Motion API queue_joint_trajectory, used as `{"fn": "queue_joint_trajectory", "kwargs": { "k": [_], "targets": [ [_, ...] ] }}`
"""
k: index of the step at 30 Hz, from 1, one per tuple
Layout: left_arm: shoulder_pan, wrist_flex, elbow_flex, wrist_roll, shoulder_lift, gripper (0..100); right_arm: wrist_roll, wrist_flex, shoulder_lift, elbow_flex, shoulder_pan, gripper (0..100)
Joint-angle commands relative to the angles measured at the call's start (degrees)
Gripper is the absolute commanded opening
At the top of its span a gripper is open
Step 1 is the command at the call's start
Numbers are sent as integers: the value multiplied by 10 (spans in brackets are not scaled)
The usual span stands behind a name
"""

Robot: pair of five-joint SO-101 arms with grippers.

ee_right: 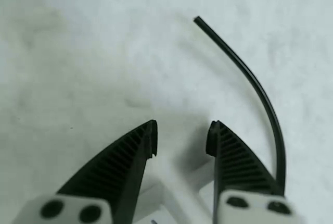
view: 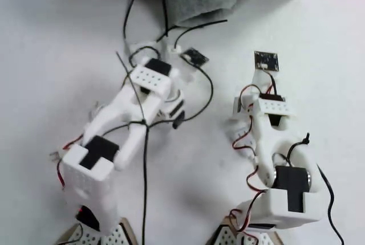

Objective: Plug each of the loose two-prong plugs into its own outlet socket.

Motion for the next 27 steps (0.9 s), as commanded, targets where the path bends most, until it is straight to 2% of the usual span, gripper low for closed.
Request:
{"fn": "queue_joint_trajectory", "kwargs": {
  "k": [1,5,10,14,20,24,27],
  "targets": [
    [36,-19,20,25,-40,214,1,-5,-2,-2,8,170],
    [59,-28,28,27,-41,214,1,-4,-2,-2,8,170],
    [15,37,-24,24,-77,214,1,-4,-2,-2,8,170],
    [-58,97,-56,15,-160,215,1,-5,-2,-2,7,170],
    [-190,159,-62,-103,-282,218,1,-5,-2,-2,7,170],
    [-291,179,-60,-156,-284,218,1,-5,-2,-2,7,170],
    [-358,149,-33,-173,-258,218,1,-5,-2,-2,6,170]
  ]
}}
